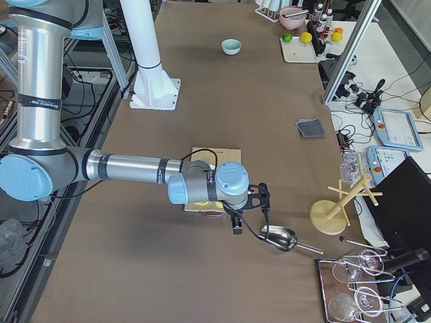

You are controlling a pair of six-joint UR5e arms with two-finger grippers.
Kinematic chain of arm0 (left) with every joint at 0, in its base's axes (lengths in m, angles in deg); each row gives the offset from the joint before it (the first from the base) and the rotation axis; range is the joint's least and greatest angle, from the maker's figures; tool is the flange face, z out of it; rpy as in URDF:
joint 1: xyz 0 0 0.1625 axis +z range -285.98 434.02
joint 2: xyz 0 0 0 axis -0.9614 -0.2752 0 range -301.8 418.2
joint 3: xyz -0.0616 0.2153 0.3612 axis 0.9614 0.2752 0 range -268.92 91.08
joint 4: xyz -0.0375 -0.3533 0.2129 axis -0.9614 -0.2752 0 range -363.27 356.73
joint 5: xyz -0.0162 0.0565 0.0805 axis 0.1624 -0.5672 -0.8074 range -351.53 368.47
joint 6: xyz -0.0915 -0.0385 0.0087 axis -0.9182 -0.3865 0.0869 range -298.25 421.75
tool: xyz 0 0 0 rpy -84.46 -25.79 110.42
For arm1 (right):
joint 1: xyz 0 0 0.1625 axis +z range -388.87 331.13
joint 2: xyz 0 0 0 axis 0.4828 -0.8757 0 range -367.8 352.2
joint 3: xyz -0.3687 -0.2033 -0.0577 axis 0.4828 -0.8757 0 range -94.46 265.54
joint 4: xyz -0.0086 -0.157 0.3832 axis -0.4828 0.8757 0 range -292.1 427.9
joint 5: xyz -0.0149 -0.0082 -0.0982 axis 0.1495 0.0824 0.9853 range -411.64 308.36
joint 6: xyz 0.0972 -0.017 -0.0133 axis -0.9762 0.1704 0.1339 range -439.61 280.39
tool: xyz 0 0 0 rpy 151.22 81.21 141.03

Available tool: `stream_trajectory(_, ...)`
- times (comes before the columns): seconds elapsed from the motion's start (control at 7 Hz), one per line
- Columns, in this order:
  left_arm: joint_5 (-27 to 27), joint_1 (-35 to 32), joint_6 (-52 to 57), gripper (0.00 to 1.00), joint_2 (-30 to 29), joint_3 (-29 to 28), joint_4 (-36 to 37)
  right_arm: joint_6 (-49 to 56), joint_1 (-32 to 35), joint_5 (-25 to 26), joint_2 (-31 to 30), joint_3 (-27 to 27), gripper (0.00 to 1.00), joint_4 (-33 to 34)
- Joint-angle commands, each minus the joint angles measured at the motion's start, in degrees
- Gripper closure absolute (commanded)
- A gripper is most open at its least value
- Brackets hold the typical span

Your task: Place spoon in bowl

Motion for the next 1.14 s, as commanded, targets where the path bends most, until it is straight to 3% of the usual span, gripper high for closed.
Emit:
stream_trajectory(0.0,3.4,0.0,-0.5,0.02,0.3,-0.3,-3.0,-0.6,0.0,-0.2,0.1,-0.1,0.0,0.1)
stream_trajectory(0.43,4.1,-0.2,-0.1,0.02,2.5,1.9,-3.4,-0.5,0.0,-2.0,-0.5,0.6,0.0,-0.2)
stream_trajectory(1.0,3.4,0.1,-0.7,0.02,3.7,1.9,-3.2,-0.4,0.2,0.6,-0.7,2.7,0.0,-0.2)
